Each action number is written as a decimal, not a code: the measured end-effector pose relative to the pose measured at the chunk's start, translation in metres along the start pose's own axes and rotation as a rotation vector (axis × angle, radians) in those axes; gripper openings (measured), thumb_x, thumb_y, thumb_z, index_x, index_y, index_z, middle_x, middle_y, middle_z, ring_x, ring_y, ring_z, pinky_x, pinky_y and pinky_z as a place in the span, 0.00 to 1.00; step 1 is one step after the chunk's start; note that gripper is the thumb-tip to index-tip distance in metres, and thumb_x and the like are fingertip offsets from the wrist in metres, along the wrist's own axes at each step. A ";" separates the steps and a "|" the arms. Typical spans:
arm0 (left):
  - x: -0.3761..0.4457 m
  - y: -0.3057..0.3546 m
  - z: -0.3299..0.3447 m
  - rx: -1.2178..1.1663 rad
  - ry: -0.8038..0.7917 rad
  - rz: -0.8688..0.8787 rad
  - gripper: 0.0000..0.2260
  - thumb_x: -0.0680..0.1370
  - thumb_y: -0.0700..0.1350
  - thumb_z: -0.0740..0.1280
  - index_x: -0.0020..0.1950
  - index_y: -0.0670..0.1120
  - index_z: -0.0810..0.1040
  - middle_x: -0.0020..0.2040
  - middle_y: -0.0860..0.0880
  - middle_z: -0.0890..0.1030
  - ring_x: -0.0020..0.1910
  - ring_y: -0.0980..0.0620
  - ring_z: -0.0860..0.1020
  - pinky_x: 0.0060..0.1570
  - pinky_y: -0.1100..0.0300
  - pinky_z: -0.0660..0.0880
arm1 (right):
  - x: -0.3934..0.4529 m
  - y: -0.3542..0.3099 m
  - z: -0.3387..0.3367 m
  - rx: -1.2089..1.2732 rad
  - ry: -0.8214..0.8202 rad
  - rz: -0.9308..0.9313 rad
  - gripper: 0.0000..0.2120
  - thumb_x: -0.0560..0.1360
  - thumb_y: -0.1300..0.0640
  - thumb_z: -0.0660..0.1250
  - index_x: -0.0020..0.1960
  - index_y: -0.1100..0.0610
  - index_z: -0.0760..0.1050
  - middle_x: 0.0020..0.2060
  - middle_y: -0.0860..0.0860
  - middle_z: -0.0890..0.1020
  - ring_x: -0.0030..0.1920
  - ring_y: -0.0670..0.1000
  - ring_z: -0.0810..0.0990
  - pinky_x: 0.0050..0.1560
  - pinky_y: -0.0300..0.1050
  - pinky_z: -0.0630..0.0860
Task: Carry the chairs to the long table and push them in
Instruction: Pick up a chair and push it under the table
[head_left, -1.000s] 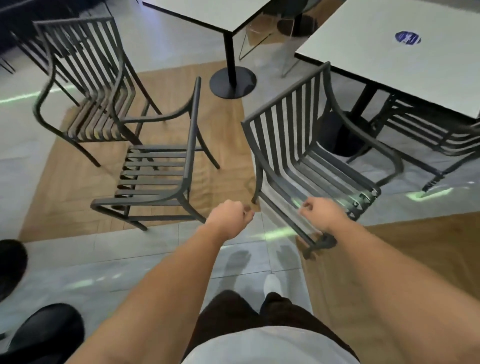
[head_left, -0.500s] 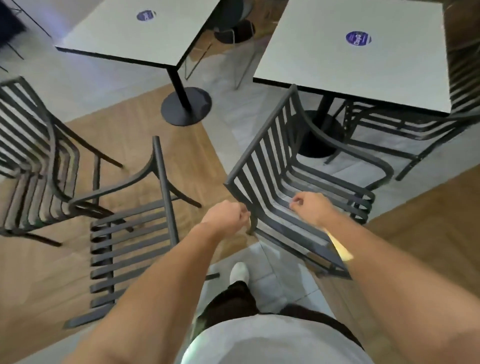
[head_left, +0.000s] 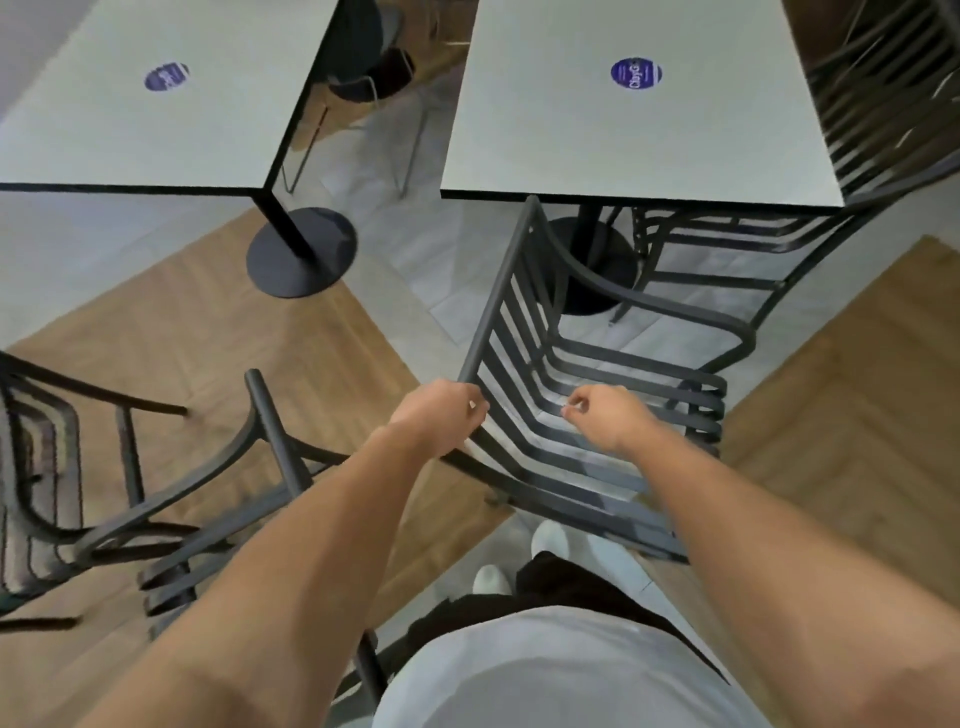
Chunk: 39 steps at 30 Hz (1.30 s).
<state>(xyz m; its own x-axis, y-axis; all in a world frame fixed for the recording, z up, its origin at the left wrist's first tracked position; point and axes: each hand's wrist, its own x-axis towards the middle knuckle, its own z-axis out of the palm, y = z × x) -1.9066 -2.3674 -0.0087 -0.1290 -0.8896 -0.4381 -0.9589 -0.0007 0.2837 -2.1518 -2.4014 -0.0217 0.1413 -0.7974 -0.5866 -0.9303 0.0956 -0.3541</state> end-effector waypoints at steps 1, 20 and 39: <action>0.008 0.001 -0.004 -0.005 0.003 0.004 0.15 0.86 0.56 0.57 0.61 0.52 0.80 0.46 0.52 0.82 0.42 0.53 0.81 0.49 0.53 0.82 | 0.005 0.000 -0.003 0.002 -0.005 0.001 0.16 0.83 0.44 0.62 0.65 0.52 0.77 0.59 0.54 0.82 0.59 0.56 0.79 0.60 0.50 0.76; 0.155 -0.049 -0.069 0.207 -0.076 0.410 0.18 0.84 0.41 0.59 0.72 0.50 0.77 0.63 0.46 0.78 0.59 0.41 0.78 0.59 0.44 0.78 | 0.070 -0.080 0.015 0.431 0.020 0.236 0.27 0.80 0.34 0.62 0.68 0.53 0.76 0.63 0.53 0.81 0.63 0.55 0.78 0.63 0.50 0.72; 0.248 -0.045 -0.072 0.621 -0.088 0.805 0.27 0.82 0.38 0.65 0.80 0.51 0.65 0.83 0.47 0.58 0.82 0.45 0.50 0.79 0.46 0.52 | 0.095 -0.176 0.083 0.512 0.111 0.528 0.07 0.81 0.53 0.68 0.54 0.57 0.78 0.36 0.48 0.72 0.32 0.44 0.67 0.28 0.37 0.61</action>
<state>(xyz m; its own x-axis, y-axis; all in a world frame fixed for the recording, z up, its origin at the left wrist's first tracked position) -1.8776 -2.6213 -0.0688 -0.7872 -0.4851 -0.3809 -0.5383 0.8418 0.0404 -1.9464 -2.4450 -0.0756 -0.3412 -0.6209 -0.7057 -0.5867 0.7272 -0.3563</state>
